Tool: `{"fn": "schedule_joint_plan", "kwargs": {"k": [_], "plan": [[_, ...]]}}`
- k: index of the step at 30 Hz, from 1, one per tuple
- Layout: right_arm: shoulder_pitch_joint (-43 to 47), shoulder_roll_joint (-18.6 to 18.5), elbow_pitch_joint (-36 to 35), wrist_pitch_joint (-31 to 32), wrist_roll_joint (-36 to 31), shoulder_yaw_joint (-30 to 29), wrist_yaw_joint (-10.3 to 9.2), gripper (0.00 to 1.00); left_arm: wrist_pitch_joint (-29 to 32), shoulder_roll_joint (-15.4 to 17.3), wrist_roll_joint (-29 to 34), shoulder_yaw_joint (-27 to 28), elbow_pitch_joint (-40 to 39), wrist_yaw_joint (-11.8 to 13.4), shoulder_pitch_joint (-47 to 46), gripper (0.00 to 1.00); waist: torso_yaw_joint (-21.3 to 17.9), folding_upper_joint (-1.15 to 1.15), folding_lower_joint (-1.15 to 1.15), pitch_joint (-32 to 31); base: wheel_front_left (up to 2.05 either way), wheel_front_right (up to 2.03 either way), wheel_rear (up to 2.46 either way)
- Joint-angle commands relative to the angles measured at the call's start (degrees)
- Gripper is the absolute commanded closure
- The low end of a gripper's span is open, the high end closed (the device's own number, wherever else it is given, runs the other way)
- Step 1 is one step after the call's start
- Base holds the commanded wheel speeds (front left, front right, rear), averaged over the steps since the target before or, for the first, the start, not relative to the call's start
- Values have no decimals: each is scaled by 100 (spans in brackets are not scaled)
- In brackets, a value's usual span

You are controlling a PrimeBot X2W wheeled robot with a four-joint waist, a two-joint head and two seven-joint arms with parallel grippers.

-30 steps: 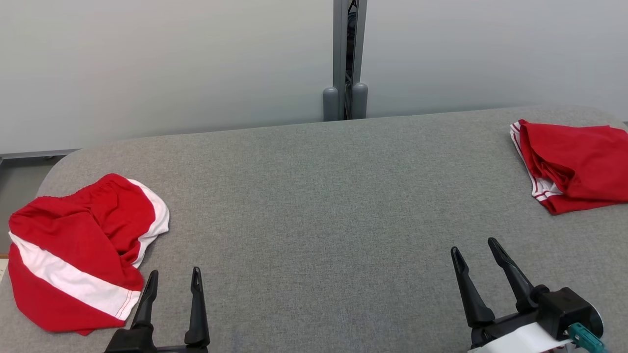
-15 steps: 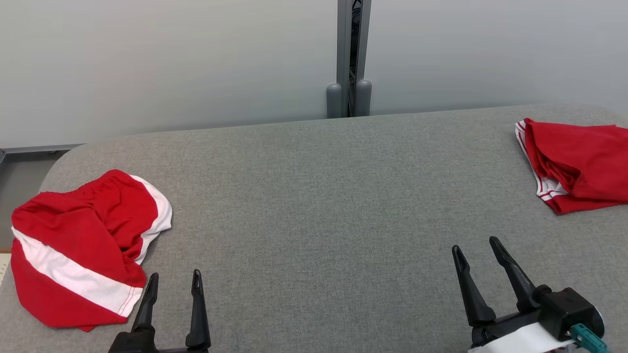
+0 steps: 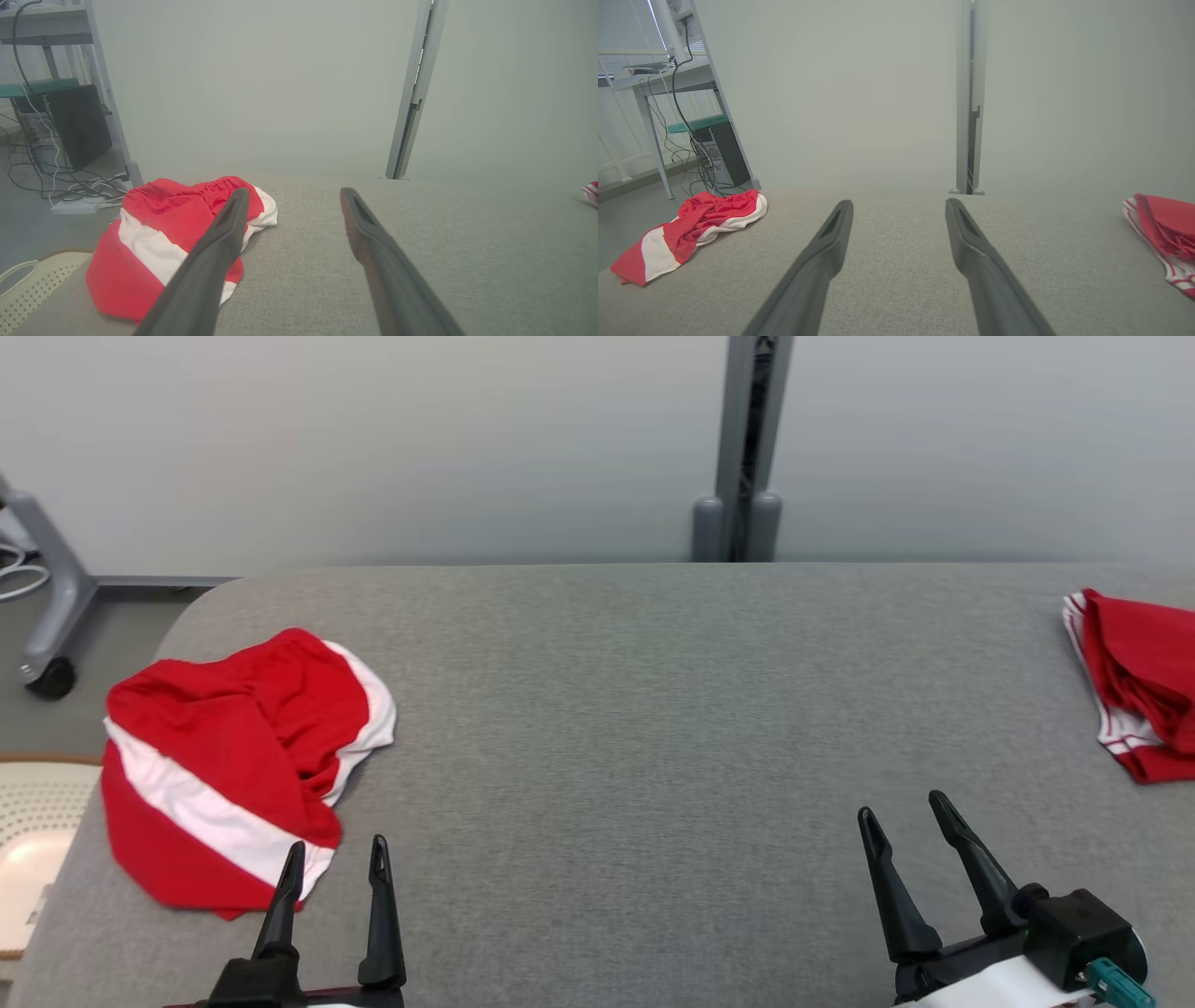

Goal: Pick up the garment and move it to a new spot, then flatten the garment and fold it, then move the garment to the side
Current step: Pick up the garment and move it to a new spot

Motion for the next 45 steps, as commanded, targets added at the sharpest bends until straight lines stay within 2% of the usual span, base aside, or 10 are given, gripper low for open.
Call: {"fn": "schedule_joint_plan", "kwargs": {"k": [1,12,22,33,41,45], "plan": [[35,-19,-35,-34,18,-17,-2,0,-21,19,25,17,-32,39,-31,0,201,0,0,-18,0,0,0],[-17,29,-21,-34,62,155,-2,0,-21,19,-143,95,-192,113,75,0,1028,0,0,-38,0,0,0],[0,50,-38,-34,90,188,-2,0,-21,17,-138,110,-277,161,109,0,1474,0,0,20,0,0,0],[-84,-69,-31,-34,86,262,-2,0,-21,18,-246,173,-307,226,64,0,1506,0,0,134,0,0,0],[-261,-285,-85,-34,54,304,-2,0,-21,17,-387,376,-96,166,-556,0,1375,0,0,561,0,0,0],[-439,-465,-113,-34,38,337,-2,0,-21,17,-505,466,190,92,-1166,0,1268,0,0,894,0,0,0]]}}
